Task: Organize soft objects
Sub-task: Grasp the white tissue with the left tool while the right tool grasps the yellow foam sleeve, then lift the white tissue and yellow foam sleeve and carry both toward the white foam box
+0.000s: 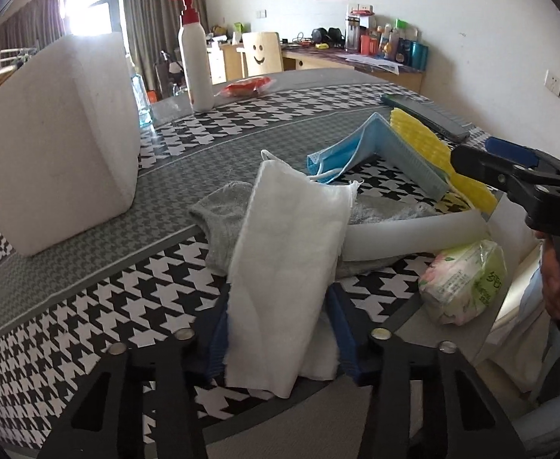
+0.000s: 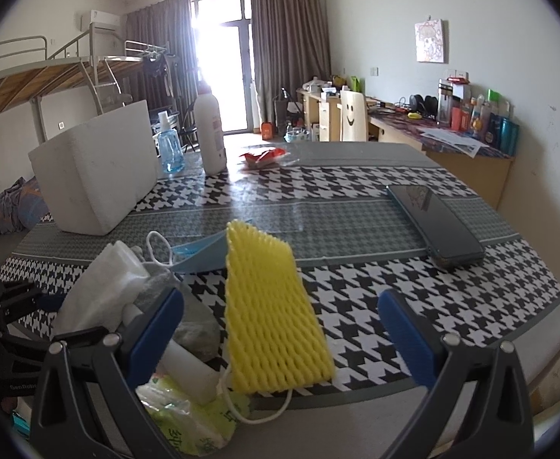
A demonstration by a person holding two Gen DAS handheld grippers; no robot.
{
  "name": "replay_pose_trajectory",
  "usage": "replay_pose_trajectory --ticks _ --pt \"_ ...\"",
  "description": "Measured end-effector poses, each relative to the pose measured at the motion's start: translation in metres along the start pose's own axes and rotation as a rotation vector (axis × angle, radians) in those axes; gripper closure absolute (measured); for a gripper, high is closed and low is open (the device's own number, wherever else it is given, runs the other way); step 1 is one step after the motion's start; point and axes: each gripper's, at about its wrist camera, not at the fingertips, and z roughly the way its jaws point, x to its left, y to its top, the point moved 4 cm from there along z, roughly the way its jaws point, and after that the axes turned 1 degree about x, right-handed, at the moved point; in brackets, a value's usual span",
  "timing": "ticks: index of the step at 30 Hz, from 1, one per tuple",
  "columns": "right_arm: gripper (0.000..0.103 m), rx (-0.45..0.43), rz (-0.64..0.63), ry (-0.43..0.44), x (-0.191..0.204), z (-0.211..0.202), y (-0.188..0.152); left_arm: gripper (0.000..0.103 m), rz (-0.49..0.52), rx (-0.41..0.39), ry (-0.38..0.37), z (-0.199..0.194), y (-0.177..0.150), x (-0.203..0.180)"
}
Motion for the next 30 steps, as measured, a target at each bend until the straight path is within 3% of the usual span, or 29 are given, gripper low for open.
replay_pose_trajectory --ticks 6,9,12,17,25,30 --pt "0.000 0.013 -0.004 -0.003 0.000 0.004 0.005 0.086 -0.040 -0.006 0.000 -0.002 -0.002 0.010" --pt "0.002 0.014 -0.006 -0.010 0.000 0.004 0.006 0.090 -0.065 -0.009 -0.025 -0.005 -0.002 0.015" --pt "0.015 0.033 -0.002 0.006 0.000 0.005 0.007 0.091 -0.075 -0.022 -0.044 -0.007 -0.002 0.015" --pt "0.048 0.087 0.022 0.021 -0.004 0.013 0.001 0.091 -0.085 -0.048 -0.056 -0.014 -0.002 0.017" --pt "0.079 0.133 0.067 0.027 -0.013 0.020 -0.007 0.091 -0.091 -0.066 -0.058 -0.019 -0.002 0.017" --pt "0.091 0.134 0.100 0.020 -0.021 0.018 -0.006 0.091 -0.091 -0.079 -0.061 -0.023 -0.004 0.018"
